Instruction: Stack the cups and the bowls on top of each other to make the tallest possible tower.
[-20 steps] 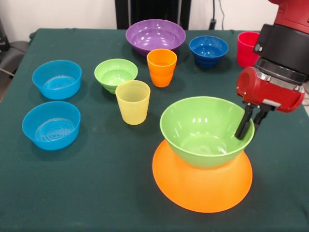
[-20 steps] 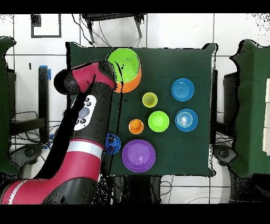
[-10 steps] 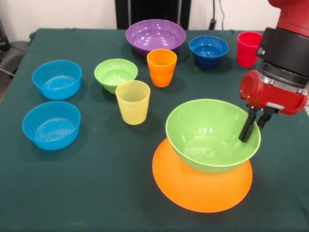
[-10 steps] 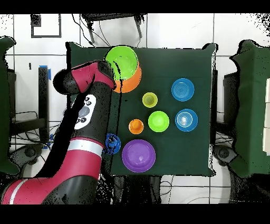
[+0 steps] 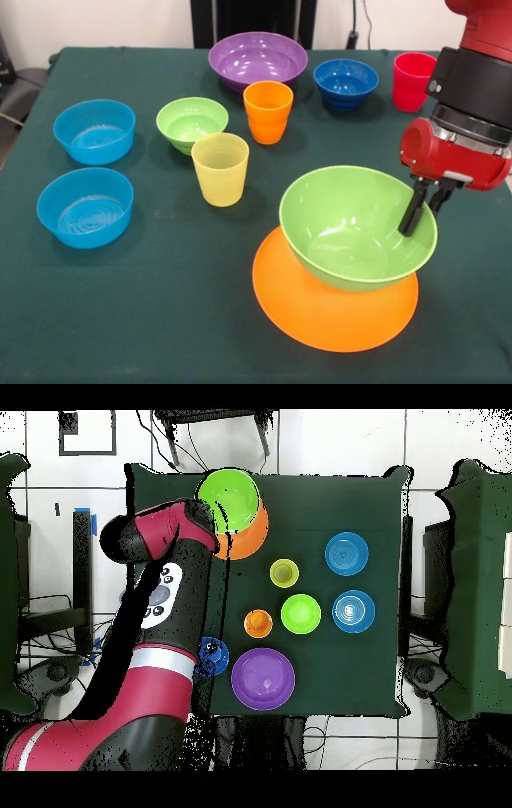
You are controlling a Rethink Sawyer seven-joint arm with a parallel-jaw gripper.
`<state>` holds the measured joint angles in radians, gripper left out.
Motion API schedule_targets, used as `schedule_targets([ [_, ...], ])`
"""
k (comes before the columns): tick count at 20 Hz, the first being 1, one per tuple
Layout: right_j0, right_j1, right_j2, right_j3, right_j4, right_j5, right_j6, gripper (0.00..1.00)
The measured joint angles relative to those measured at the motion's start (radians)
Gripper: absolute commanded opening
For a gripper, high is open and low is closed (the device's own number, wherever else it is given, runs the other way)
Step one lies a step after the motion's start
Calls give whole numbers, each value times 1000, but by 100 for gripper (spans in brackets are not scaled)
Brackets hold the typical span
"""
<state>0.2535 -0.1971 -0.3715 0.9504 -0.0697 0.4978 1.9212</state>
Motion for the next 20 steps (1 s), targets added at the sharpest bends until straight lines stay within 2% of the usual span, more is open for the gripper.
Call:
schedule_targets([
  [20,0,-11,1,9,0,0,0,0],
])
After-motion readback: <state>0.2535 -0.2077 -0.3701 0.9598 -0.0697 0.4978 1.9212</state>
